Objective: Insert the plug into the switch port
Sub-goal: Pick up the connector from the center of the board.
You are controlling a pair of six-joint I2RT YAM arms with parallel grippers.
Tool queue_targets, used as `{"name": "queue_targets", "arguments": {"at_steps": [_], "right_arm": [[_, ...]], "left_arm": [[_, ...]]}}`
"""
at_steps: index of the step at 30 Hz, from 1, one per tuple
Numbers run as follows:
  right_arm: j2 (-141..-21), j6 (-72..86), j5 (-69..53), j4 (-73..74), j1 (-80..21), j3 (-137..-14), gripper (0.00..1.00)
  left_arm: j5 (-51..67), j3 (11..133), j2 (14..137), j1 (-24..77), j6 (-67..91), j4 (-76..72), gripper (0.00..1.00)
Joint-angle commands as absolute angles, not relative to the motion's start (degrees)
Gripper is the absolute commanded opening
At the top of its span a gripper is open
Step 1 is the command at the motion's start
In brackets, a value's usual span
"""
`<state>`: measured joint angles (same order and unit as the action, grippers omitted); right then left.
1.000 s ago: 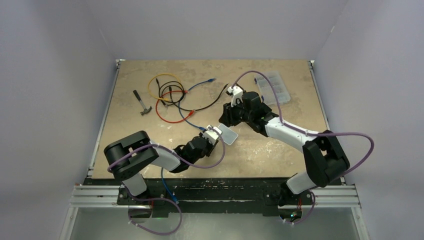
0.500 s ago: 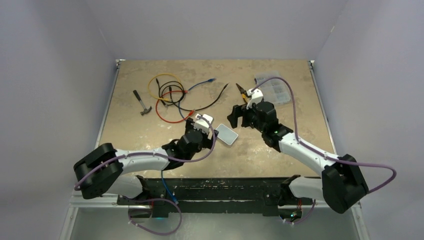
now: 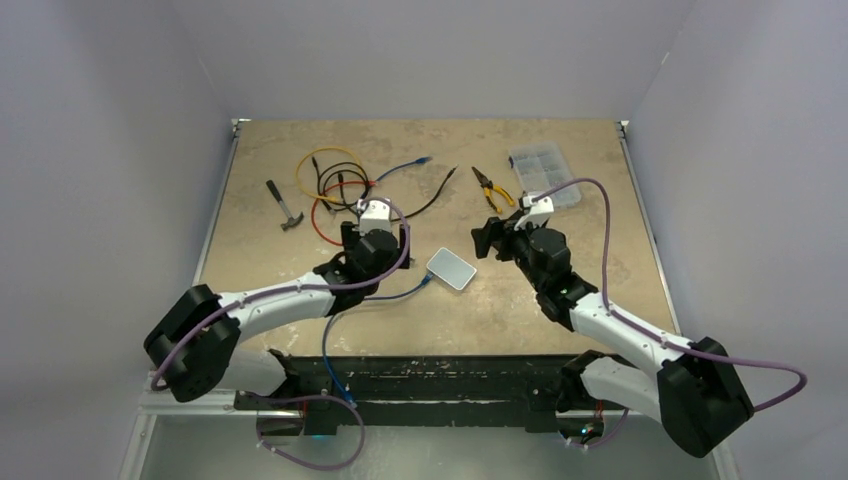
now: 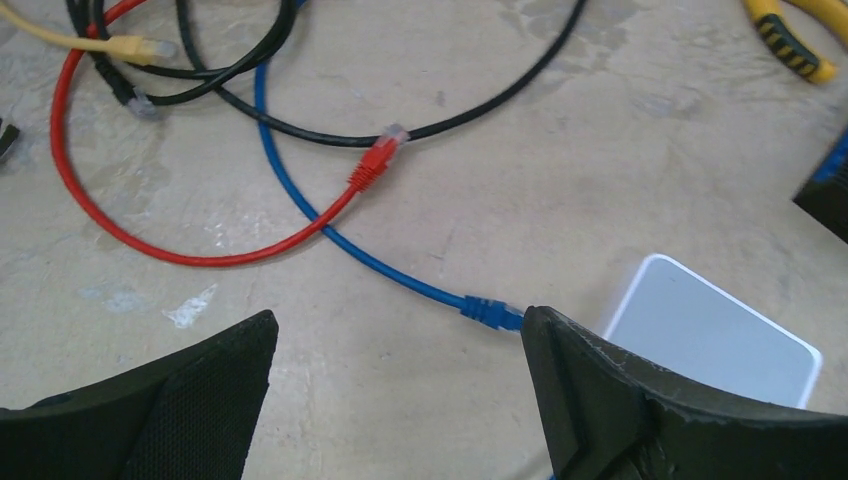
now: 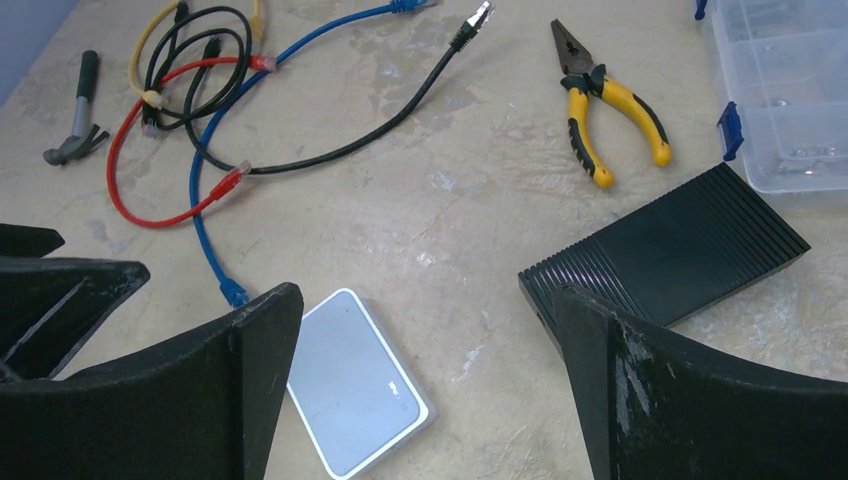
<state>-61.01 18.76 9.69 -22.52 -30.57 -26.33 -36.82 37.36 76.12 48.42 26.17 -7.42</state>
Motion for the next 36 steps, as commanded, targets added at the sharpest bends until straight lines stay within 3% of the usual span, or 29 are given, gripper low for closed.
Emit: {"name": "queue_targets", "arguments": {"at_steps": [1,10,18,31,36], "right_arm": [[-60.34,20.2,13.38,-28.75,-30.49,-24.97,0.98],[-60.88,19.69,13.48,-29.45,-30.42,-24.6,0.96],[-63.09,19.36,12.69,-29.75,-30.49,-25.23,0.96],[-65.47,19.07,12.32,-29.22,-30.49,-26.19,0.96],[-66.04,18.98,12.35,-29.18,-30.5,-26.36,0.96]], "left_arm": [[-36.17,41.8,80.01,43.89,31.1,-3.53,0.91],[-24.14,50.64,92.51,32.24,23.96,-4.53,0.87],[-15.62,56.91,101.18,29.63,21.53,-3.94,0.71],[-13.81,58.82,105.9,28.96,18.79,-3.95,0.24],[-15.43,59.11,103.04,29.0,18.16,-2.21,0.0]]}}
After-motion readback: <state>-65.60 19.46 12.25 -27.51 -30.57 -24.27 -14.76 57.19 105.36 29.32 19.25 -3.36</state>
